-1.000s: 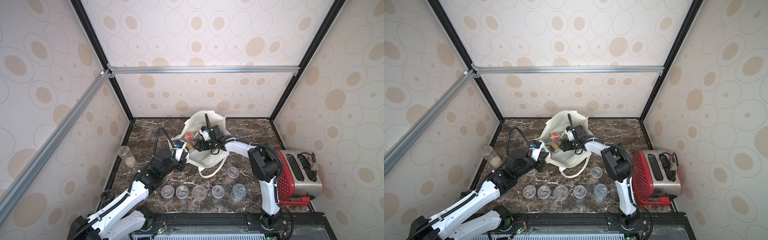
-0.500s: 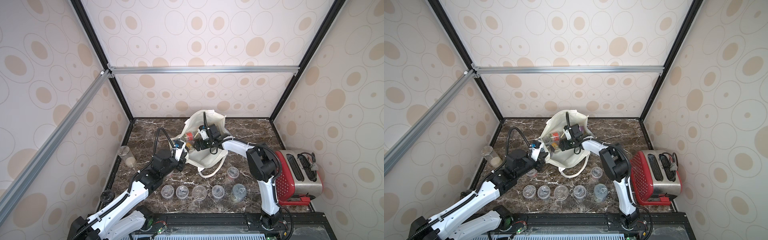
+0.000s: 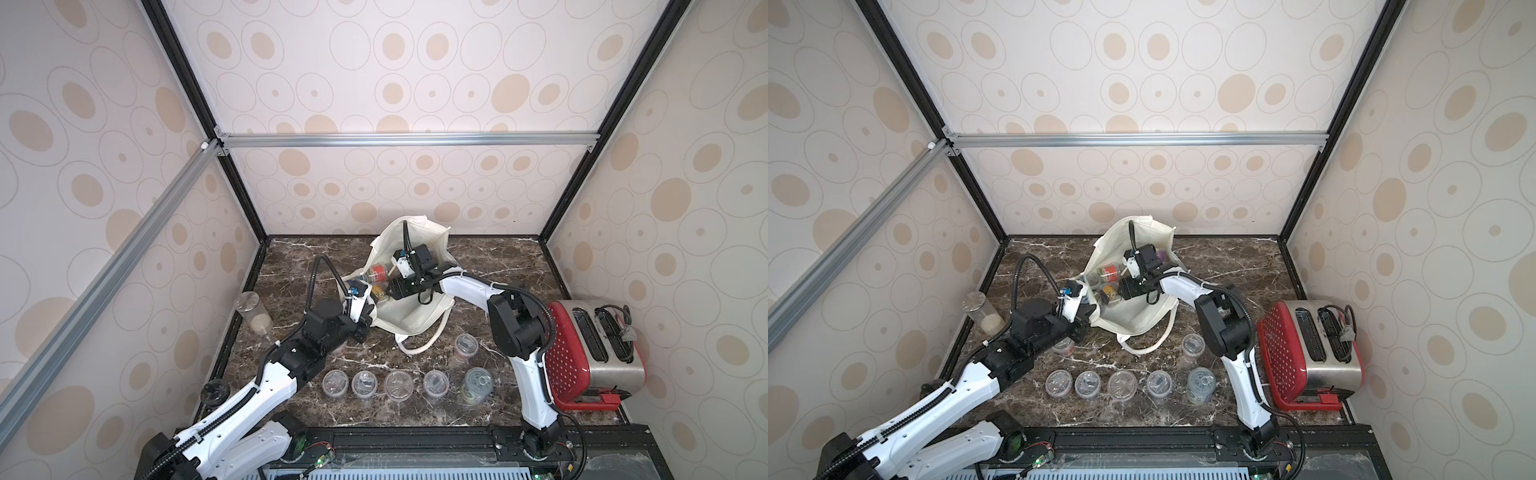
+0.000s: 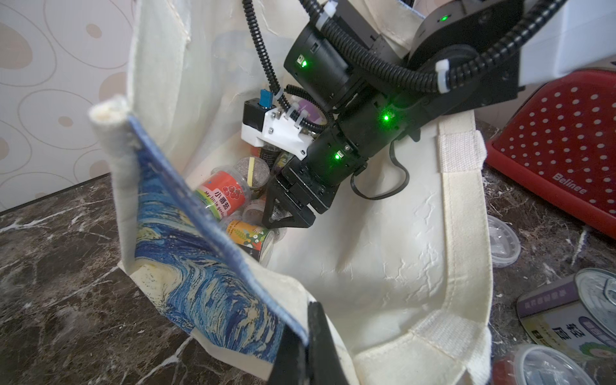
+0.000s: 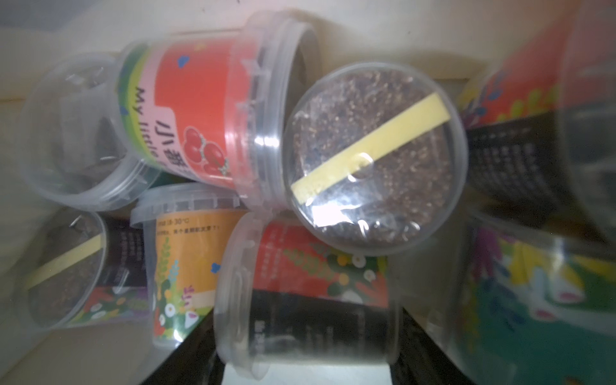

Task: Take out the seed jars from the canvas bag
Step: Pick up the seed jar from the canvas bag.

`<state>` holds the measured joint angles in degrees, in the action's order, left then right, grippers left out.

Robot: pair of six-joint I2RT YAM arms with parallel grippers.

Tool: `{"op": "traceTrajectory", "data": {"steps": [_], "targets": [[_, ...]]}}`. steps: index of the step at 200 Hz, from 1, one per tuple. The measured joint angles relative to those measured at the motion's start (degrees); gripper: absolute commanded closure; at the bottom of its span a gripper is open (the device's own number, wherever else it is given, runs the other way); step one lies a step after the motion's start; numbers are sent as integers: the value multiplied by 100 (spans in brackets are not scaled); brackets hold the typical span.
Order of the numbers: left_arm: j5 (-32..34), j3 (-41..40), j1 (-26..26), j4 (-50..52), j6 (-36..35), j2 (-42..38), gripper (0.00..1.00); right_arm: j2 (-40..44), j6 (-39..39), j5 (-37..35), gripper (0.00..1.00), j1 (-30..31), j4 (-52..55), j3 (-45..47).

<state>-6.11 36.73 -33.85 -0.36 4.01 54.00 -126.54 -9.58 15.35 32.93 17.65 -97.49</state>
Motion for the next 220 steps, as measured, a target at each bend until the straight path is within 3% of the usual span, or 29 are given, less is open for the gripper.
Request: {"op": "traceTrajectory", "data": {"steps": [49,136,220], "targets": [[120,214,0,35,-44,192,98,262,-457,-37,37,0,122,142],[737,1093,103,295,-63,1010,99,2107,-1578,181,39,-20,-98,953],[424,3093,1189,671,20,2835,97,4229,-2328,533,40,-332,39,1893]]}}
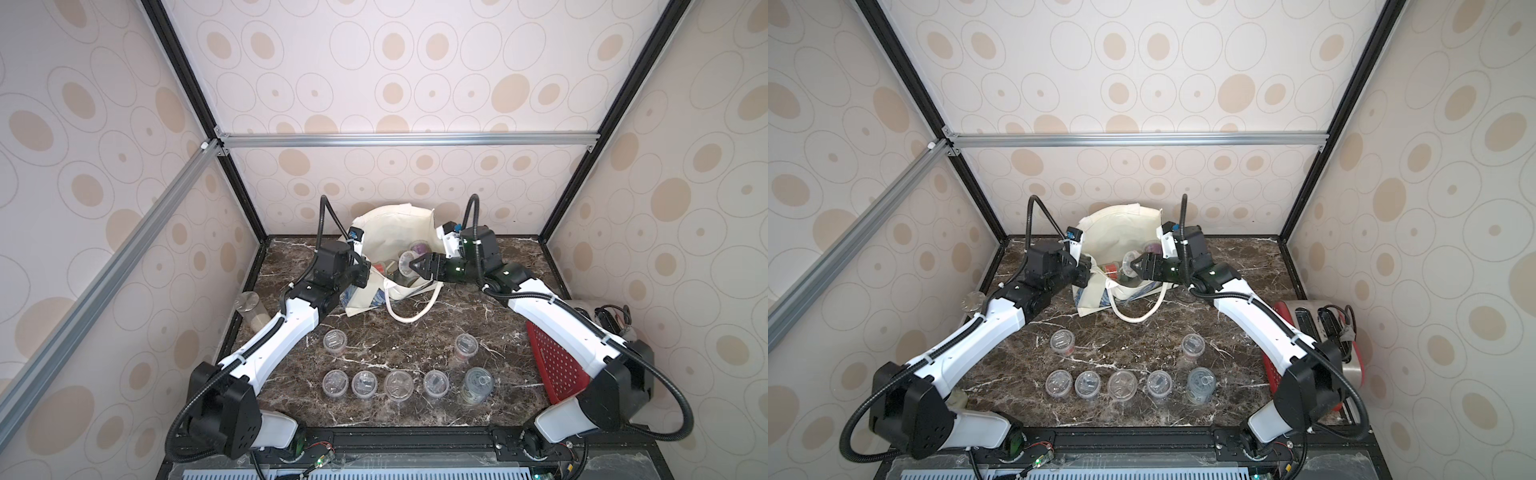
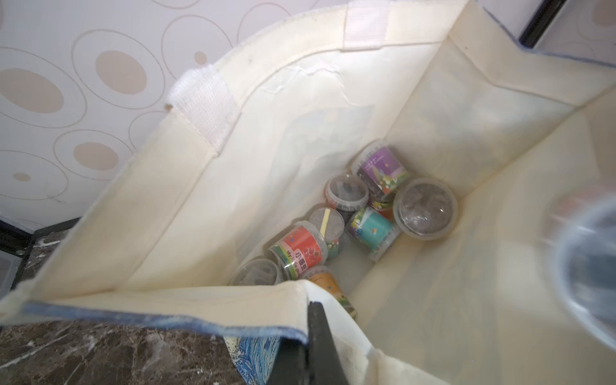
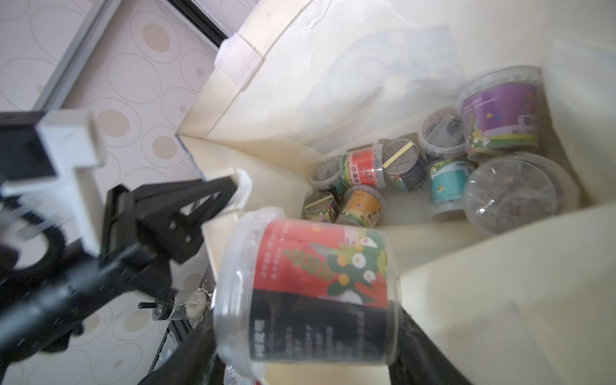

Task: Take out the seed jars from the canvas bag
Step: Place the seed jar at the center of the board.

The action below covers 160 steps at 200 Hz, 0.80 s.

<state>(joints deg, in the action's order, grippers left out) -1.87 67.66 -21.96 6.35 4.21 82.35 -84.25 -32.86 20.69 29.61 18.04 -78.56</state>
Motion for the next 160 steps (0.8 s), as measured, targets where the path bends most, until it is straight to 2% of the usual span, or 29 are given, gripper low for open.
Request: {"op": "traceTrajectory", "data": {"steps": [50,71,80,90,102,127,160], "targets": [[-79,1526,437,380,173,1460,89,1150,-291,402,39,-35,315,734],[-125,1958,629,538,291,1843,64,1445,-369,623,40,-35,551,1099],[-142,2129,693,629,275,1967,45,1513,-402,710,41,-31,627,1276],[-168,2302,748,734,310,2065,30,1556,-433,791,41,-7,673,1508],[-201,2409,804,841,317,2105,21,1561,-496,826,41,57,699,1794],[-254,2430,876,999,343,2039,15,1434,-748,826,41,437,660,2275],[-280,2096,914,1062,339,1628,13,890,-1346,815,42,920,87,2415]]}}
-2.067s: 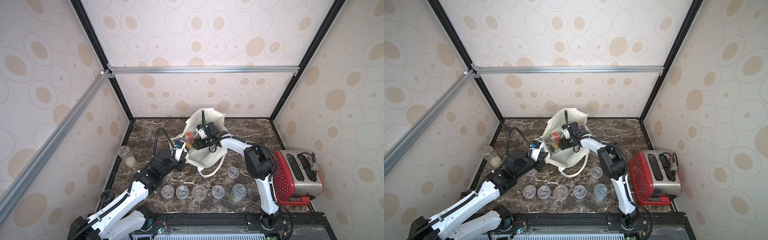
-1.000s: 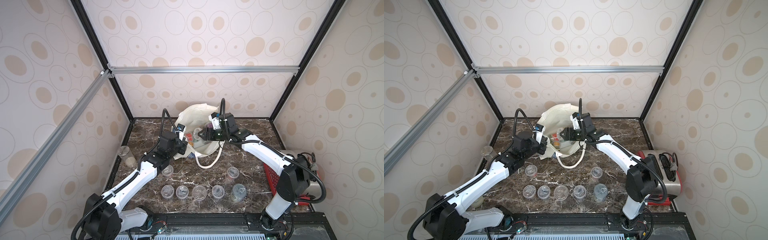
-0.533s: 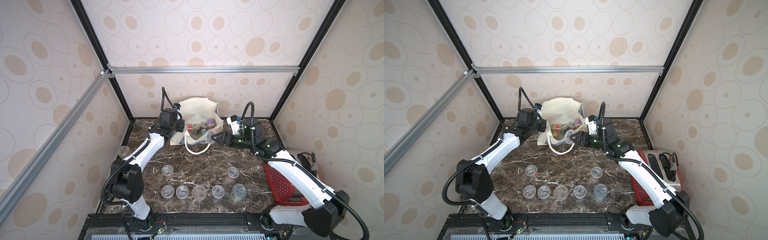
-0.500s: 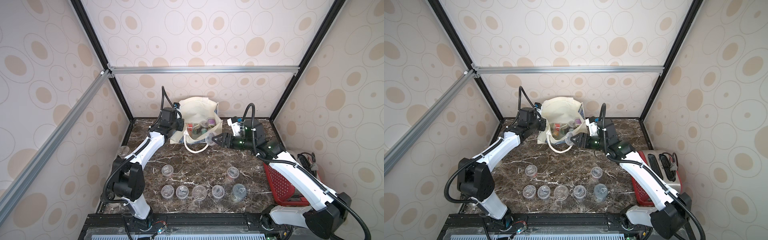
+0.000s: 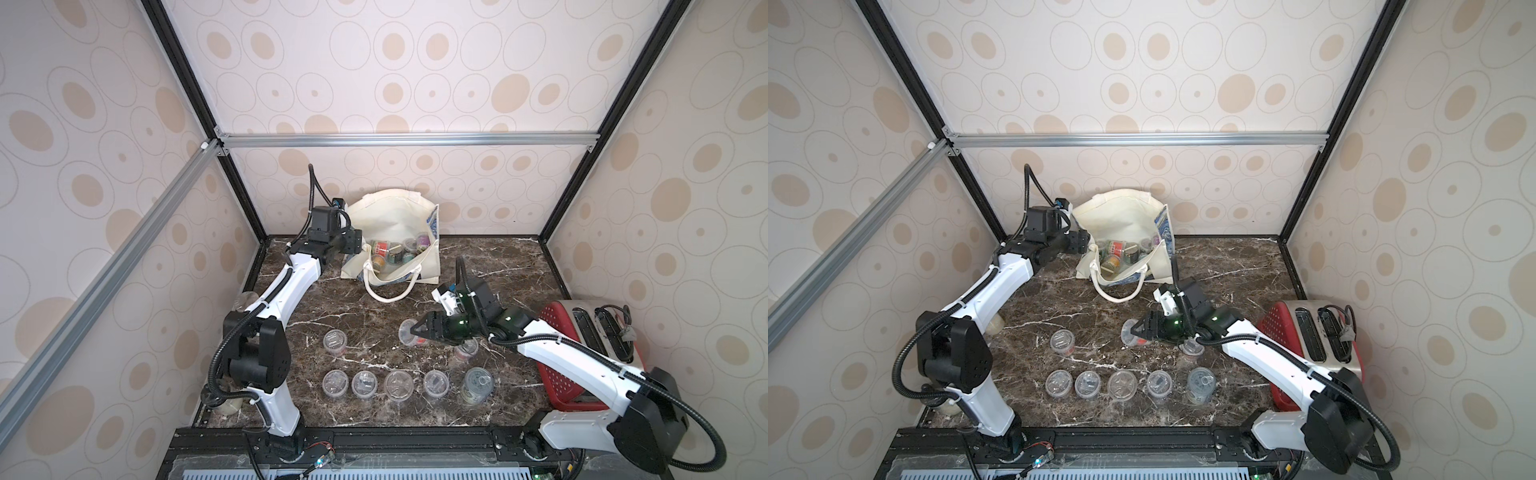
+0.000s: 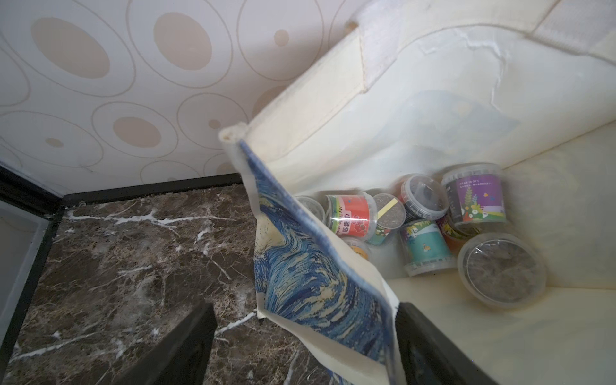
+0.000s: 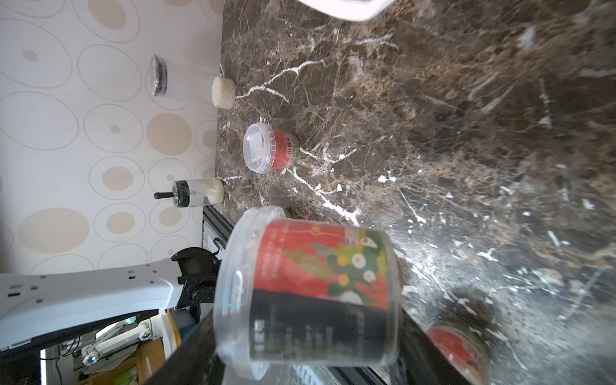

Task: Take out the seed jars from the canvas bag
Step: Place the seed jar at the center of the board.

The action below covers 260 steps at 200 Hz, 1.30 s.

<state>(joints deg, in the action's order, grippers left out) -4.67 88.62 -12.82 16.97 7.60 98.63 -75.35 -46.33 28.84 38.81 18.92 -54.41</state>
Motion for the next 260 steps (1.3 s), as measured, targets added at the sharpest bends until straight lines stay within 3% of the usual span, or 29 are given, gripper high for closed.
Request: {"op": "traceTrajectory", "data": {"steps": [86,141,260], "targets": [[-168,-876,175,256,-37,-1425,14,-1897,-1307,-352,41,695,-1681,-157],[-634,-1869,186,293,160,-2358,16,-2935,-2203,-291,41,1014,-2712,-522],[-1443,-3641,188,284,699,-3084,22,-3639,-2800,107,38,1154,-3309,-857]]}}
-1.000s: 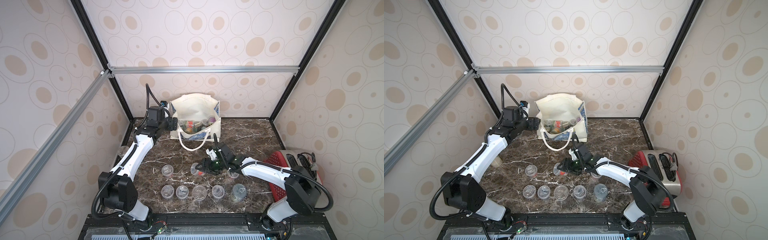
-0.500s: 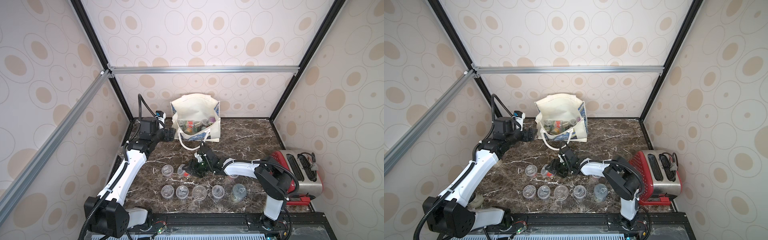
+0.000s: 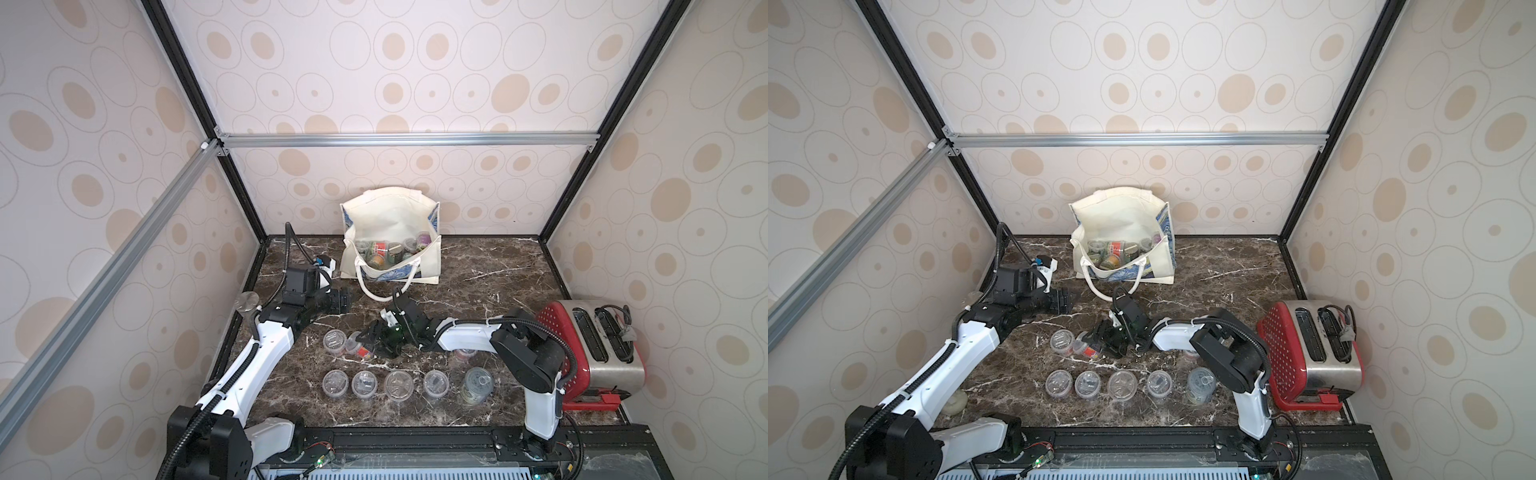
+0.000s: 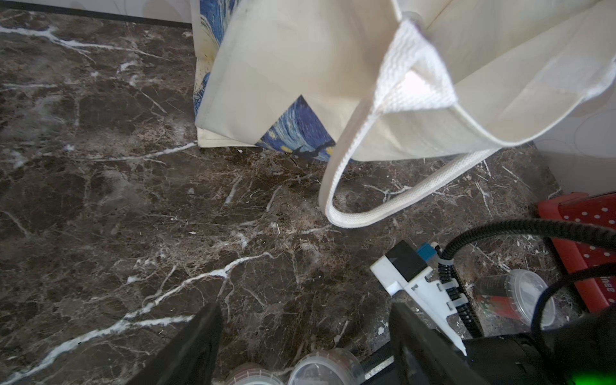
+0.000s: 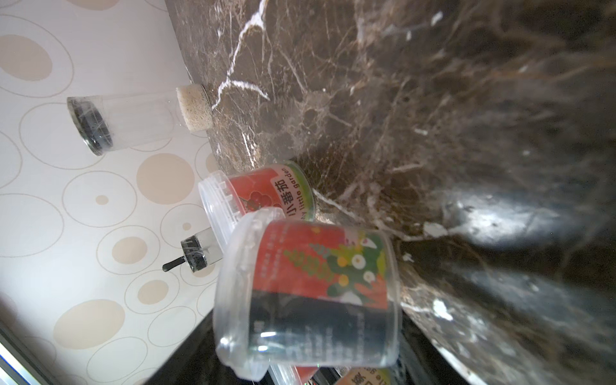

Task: Take out the seed jars from the canvas bag
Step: Place the seed jar at the center of the board.

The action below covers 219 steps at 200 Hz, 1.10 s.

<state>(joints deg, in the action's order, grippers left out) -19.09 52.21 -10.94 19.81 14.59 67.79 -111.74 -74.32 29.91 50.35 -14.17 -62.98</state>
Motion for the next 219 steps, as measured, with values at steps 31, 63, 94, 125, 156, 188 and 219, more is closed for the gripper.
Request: {"op": "traceTrajectory", "data": {"steps": [31,63,94,125,156,188,219], "targets": [[-243,-85,2,-11,7,-111,24,0,24,20,36,-37,11,2],[-387,-216,2,-11,2,-155,24,39,22,92,33,-122,-74,116],[-387,-308,2,0,-4,-162,24,81,22,131,30,-157,-142,201],[-378,-323,2,-4,-7,-170,25,118,26,131,25,-162,-140,243],[-372,-323,2,-4,-9,-170,25,199,24,114,23,-162,-122,345],[-354,-323,2,-4,-39,-175,25,236,22,96,21,-166,-111,455],[-352,-323,2,-4,-44,-199,26,256,22,79,20,-173,-83,516]]}}
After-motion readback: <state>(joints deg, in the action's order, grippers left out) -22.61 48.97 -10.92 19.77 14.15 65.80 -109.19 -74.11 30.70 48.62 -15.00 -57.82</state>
